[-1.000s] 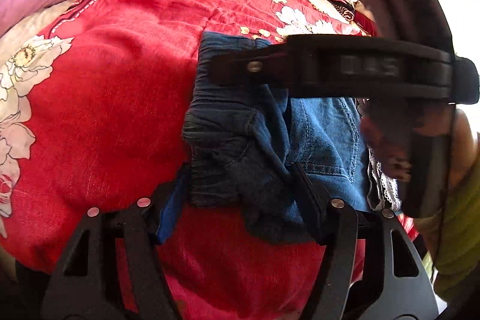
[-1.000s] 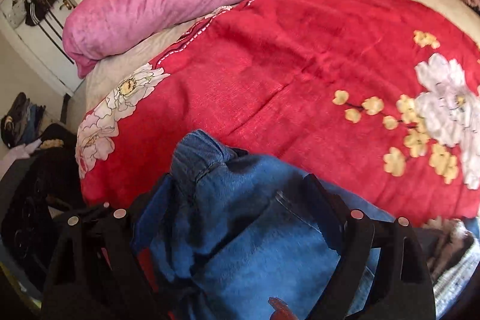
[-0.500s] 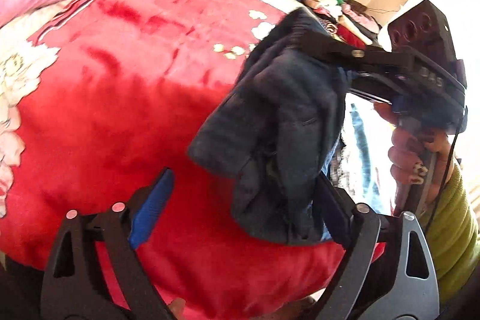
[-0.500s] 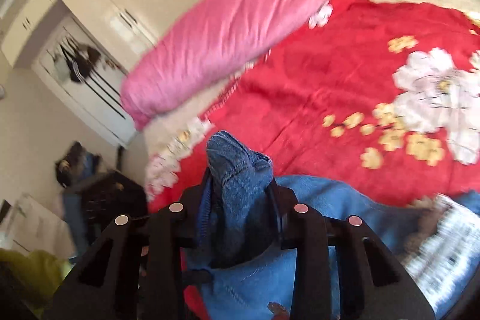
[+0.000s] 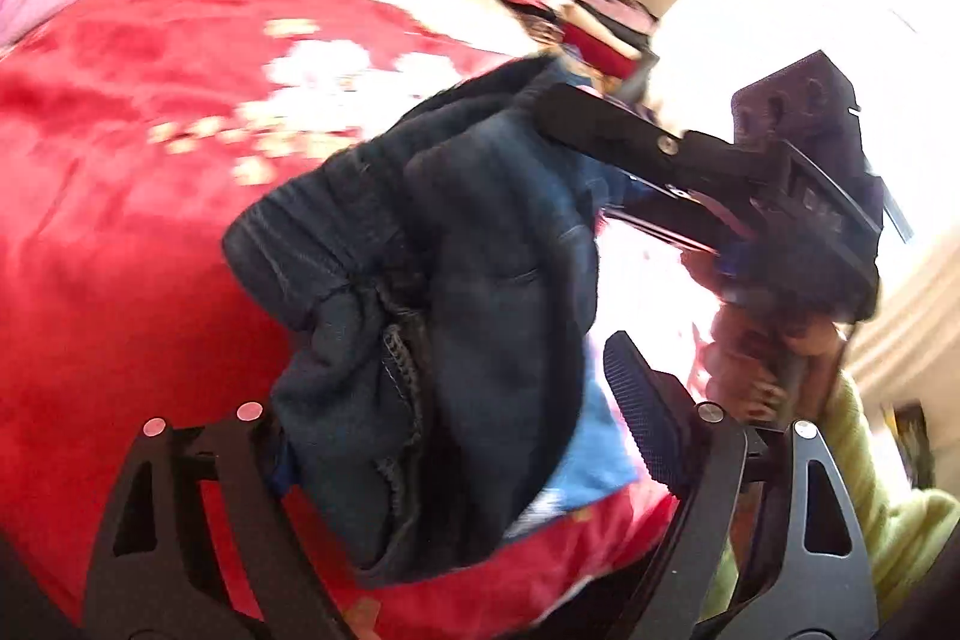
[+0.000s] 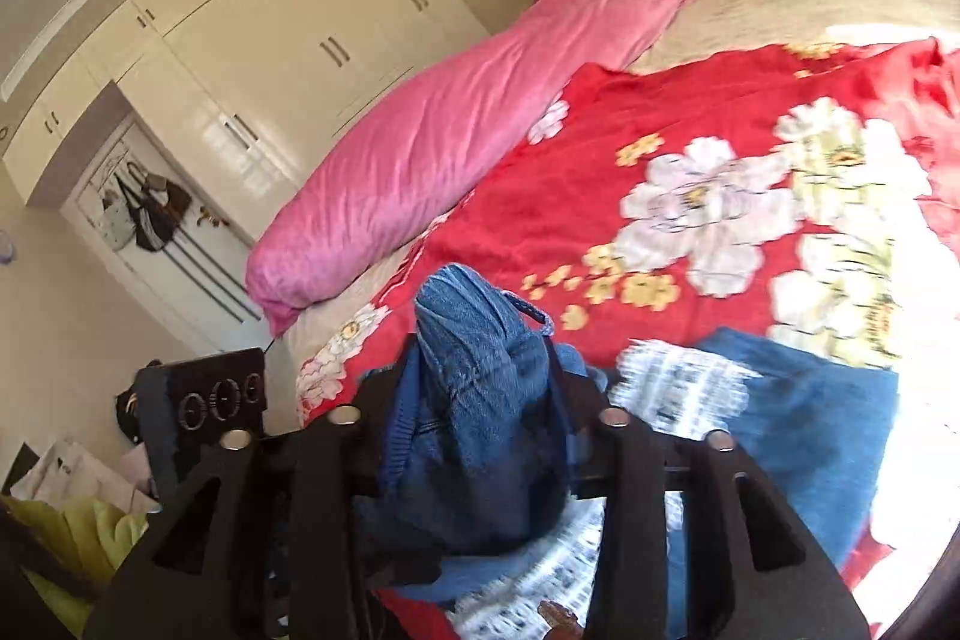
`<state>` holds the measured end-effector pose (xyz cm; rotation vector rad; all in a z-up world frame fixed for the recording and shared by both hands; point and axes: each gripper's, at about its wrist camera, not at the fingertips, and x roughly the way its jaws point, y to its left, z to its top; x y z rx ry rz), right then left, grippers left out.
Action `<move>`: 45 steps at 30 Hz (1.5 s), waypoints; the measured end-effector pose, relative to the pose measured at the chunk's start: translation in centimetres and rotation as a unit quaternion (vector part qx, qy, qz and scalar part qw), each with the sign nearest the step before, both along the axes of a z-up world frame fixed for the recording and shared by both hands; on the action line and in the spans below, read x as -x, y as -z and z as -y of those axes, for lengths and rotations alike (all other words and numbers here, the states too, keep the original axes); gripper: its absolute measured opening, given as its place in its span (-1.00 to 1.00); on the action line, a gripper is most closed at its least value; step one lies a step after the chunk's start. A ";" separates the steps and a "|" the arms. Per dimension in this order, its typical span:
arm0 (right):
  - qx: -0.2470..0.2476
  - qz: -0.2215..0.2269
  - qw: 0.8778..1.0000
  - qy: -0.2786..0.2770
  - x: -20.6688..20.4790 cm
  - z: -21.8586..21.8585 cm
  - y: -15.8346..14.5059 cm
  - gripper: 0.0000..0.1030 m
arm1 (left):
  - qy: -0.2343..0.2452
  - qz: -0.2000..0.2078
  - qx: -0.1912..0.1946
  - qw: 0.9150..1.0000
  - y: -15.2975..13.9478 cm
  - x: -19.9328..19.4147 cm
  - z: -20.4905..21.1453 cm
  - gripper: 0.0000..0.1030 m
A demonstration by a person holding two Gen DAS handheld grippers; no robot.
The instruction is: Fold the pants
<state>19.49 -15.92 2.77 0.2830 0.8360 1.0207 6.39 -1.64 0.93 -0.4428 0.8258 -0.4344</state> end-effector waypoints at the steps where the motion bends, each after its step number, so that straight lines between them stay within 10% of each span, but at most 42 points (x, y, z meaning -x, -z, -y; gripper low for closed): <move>1: 0.012 -0.002 1.000 0.026 0.0 1.2 0.2 0.45 | 0.015 0.005 -0.003 1.000 0.0 0.1 0.8 0.47; 14: 0.071 -0.105 0.986 0.113 1.4 6.0 6.2 0.84 | 0.122 -0.008 -0.090 0.988 2.9 2.6 8.4 0.56; 15: 0.087 -0.099 0.985 0.108 1.5 5.5 6.5 0.79 | 0.122 -0.006 -0.094 0.988 2.9 2.8 8.4 0.56; 17: 0.102 -0.097 0.986 0.085 1.7 4.5 7.0 -0.34 | 0.121 -0.007 -0.092 0.988 2.7 2.8 8.0 0.56; 22: 0.064 -0.084 0.990 0.094 2.6 6.2 6.3 -0.37 | 0.111 -0.009 -0.094 0.989 2.6 2.7 7.2 0.56; 35: 0.094 -0.063 0.982 0.153 3.3 8.3 6.0 0.44 | 0.094 -0.012 -0.104 0.990 2.2 3.2 6.5 0.60; 45: 0.082 -0.040 0.979 0.180 5.4 10.6 3.9 0.58 | 0.067 -0.002 -0.116 0.991 1.0 3.6 5.4 0.67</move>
